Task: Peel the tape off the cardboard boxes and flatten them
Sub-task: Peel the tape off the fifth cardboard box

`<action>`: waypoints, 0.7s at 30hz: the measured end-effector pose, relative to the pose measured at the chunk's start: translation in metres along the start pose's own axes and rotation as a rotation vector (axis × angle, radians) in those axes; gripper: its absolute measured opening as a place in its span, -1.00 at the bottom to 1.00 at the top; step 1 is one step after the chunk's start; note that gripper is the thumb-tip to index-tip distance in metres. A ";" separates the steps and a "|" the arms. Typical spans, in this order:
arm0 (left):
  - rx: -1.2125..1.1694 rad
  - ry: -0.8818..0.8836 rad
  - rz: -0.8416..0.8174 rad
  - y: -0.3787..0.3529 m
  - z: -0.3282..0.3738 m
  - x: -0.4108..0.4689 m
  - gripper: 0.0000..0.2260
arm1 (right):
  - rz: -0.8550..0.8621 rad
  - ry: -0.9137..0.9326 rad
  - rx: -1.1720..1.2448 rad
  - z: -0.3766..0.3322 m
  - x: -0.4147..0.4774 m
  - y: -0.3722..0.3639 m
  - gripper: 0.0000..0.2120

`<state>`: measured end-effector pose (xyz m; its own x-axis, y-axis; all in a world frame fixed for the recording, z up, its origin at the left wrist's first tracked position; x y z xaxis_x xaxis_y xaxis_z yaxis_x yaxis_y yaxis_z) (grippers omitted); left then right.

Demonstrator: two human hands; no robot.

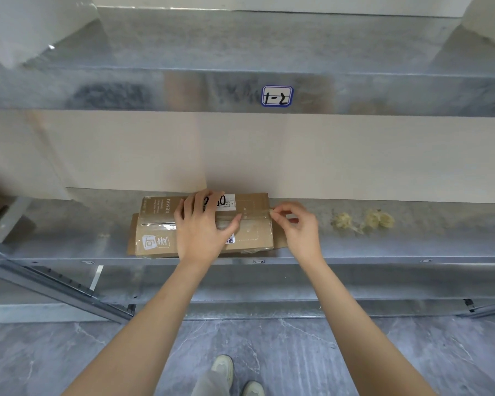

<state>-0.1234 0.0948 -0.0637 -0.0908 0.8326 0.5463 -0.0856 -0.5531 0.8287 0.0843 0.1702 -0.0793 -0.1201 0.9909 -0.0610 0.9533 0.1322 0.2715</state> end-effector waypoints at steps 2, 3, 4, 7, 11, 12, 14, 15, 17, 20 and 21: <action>0.002 -0.008 0.009 0.001 0.001 -0.001 -0.49 | -0.031 -0.012 0.045 0.002 -0.003 0.000 -0.96; 0.008 -0.011 0.008 0.002 0.002 -0.002 -0.49 | -0.036 -0.009 0.060 0.002 -0.005 0.000 -0.96; 0.013 -0.014 0.006 0.002 0.002 -0.002 -0.49 | -0.039 -0.007 0.077 0.002 -0.007 0.001 -0.95; 0.024 -0.020 -0.004 0.001 0.003 -0.003 -0.49 | -0.036 -0.011 0.117 0.001 -0.010 0.001 -0.93; 0.015 -0.020 0.003 0.001 0.003 -0.003 -0.49 | 0.015 -0.003 0.121 0.000 -0.012 0.001 -0.94; 0.013 -0.018 0.009 0.001 0.003 -0.002 -0.49 | 0.038 0.001 0.127 -0.001 -0.013 0.002 -0.94; 0.013 -0.016 0.007 0.001 0.002 -0.002 -0.49 | 0.067 -0.005 0.143 -0.002 -0.015 0.004 -0.93; 0.013 -0.017 0.005 0.001 0.002 -0.002 -0.49 | 0.070 -0.023 0.160 -0.001 -0.014 0.004 -0.91; 0.014 -0.019 0.013 0.001 0.002 -0.003 -0.49 | 0.050 -0.098 0.240 0.006 -0.013 0.001 -0.89; 0.015 -0.019 0.025 0.003 0.002 -0.003 -0.49 | 0.009 -0.235 0.397 0.022 -0.011 -0.009 -0.89; 0.015 -0.019 0.024 0.003 0.002 -0.003 -0.49 | 0.004 -0.265 0.432 0.026 -0.011 -0.012 -0.88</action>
<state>-0.1213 0.0905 -0.0627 -0.0741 0.8194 0.5684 -0.0687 -0.5728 0.8168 0.0814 0.1575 -0.1063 -0.0947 0.9433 -0.3180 0.9879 0.0497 -0.1468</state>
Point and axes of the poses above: each hand's wrist, its own x-axis towards the middle knuckle, its own y-axis out of the back of the hand, z = x × y, the point moved 8 cm from there along x, towards the middle knuckle, and after that the axes turned 14 degrees about -y, right-handed, at the moved point
